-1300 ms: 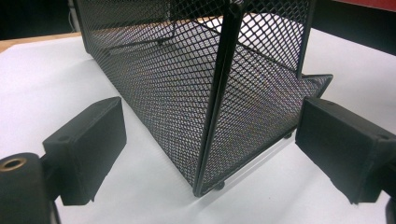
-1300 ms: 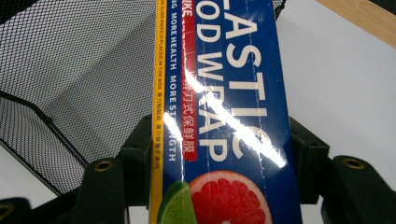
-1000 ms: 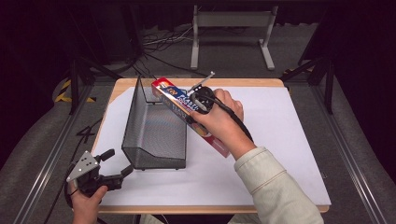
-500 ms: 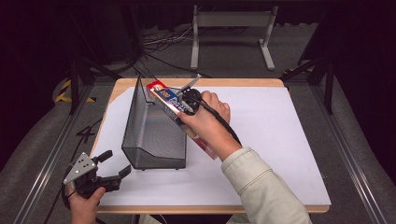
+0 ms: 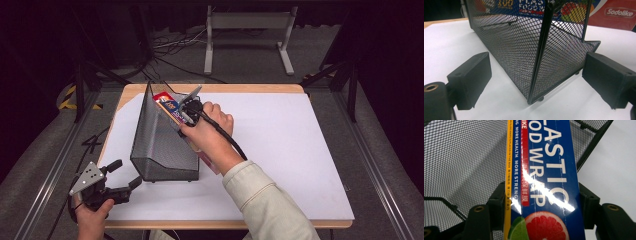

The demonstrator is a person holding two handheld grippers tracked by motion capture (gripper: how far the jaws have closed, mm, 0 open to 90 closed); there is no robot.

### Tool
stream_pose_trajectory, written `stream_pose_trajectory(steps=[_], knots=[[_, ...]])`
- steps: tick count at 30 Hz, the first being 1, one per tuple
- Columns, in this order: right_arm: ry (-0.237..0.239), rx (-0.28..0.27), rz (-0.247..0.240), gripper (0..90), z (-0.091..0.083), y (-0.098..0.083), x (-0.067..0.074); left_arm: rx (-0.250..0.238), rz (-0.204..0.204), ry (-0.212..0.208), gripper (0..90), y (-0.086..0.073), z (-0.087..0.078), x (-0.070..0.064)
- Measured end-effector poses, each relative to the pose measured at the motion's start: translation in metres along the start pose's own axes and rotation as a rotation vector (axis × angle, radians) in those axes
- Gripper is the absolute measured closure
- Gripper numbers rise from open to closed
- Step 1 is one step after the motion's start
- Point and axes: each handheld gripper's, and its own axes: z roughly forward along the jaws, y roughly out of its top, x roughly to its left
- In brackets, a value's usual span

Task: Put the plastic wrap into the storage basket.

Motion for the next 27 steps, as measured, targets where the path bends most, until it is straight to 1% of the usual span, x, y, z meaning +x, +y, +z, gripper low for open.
stream_pose_trajectory(steps=[3,6,8,10,11,14,16,17,19,22,27], knots=[[-0.008,0.011,0.012,40.5,0.004,0.001,0.002,-0.007,0.002,0.000,9.4,0.001,0.000,0.000],[-0.005,0.024,0.028,40.5,0.007,0.001,0.003,-0.010,-0.002,-0.006,9.4,0.001,0.001,0.001],[-0.015,0.030,0.039,40.5,0.009,0.002,0.004,-0.012,-0.005,-0.008,9.4,0.001,0.001,0.001],[-0.026,0.036,0.038,40.4,0.012,0.004,0.006,-0.008,-0.003,-0.008,9.4,0.002,0.002,0.000],[-0.028,0.036,0.025,40.4,0.013,0.004,0.008,-0.009,-0.001,-0.008,9.4,0.002,0.002,0.000],[-0.024,0.052,0.038,40.3,0.016,0.006,0.011,-0.007,0.001,-0.008,9.4,0.002,0.002,0.000],[-0.032,0.067,0.045,40.3,0.018,0.008,0.013,-0.009,-0.002,-0.010,9.4,0.001,0.002,0.000],[-0.037,0.068,0.035,40.2,0.019,0.009,0.014,-0.013,-0.006,-0.010,9.4,0.001,0.002,0.000],[-0.037,0.074,0.034,40.2,0.020,0.010,0.015,-0.016,-0.005,-0.009,9.4,0.001,0.001,0.001],[-0.039,0.085,0.045,40.1,0.023,0.010,0.015,-0.018,-0.016,-0.010,9.4,0.001,0.000,0.002],[-0.032,0.097,0.060,40.0,0.027,0.010,0.017,-0.017,-0.010,-0.011,9.4,0.001,-0.001,0.001]])
